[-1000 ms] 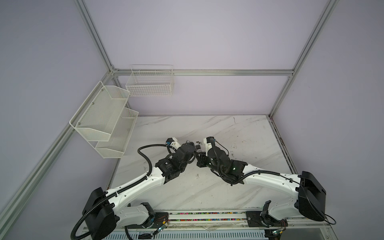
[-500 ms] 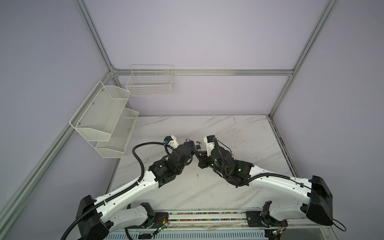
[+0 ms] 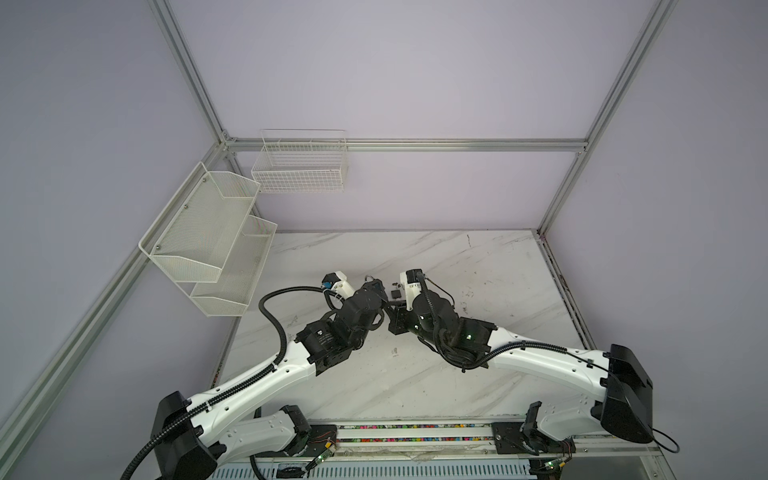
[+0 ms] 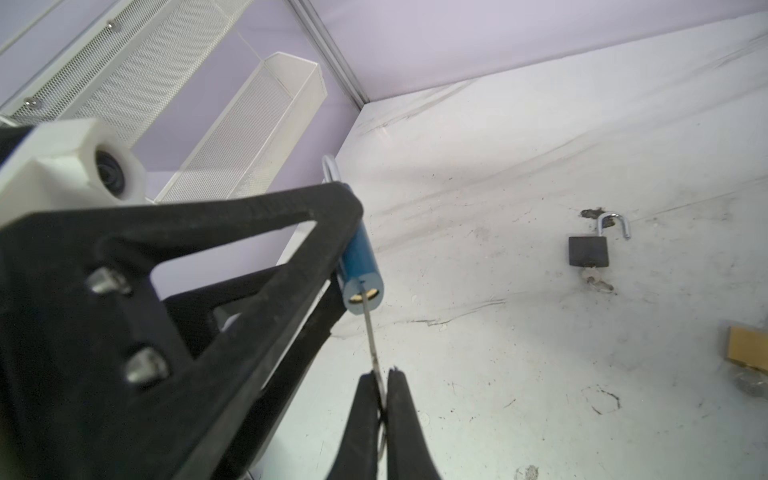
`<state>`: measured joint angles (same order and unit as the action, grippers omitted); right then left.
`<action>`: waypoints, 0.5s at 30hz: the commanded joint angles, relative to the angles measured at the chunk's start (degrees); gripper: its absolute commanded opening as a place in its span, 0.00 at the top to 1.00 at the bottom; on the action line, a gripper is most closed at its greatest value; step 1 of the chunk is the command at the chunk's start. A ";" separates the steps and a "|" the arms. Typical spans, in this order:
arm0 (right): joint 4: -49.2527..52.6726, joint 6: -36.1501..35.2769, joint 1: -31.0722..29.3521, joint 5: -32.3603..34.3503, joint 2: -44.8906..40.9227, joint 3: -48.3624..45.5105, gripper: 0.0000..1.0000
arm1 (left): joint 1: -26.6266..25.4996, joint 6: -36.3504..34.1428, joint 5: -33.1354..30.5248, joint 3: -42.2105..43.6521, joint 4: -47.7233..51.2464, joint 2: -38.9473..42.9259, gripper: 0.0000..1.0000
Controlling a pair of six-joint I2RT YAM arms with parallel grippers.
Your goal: Unlock with the key
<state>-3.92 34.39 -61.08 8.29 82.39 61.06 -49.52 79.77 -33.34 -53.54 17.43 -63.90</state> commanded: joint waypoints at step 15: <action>-2.49 -0.20 2.18 -0.15 -1.71 6.96 1.00 | -1.81 -8.98 5.33 -1.66 11.95 1.60 1.00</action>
<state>3.75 35.24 -59.90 3.42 83.15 64.38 -50.39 74.28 -35.46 -53.56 22.24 -63.07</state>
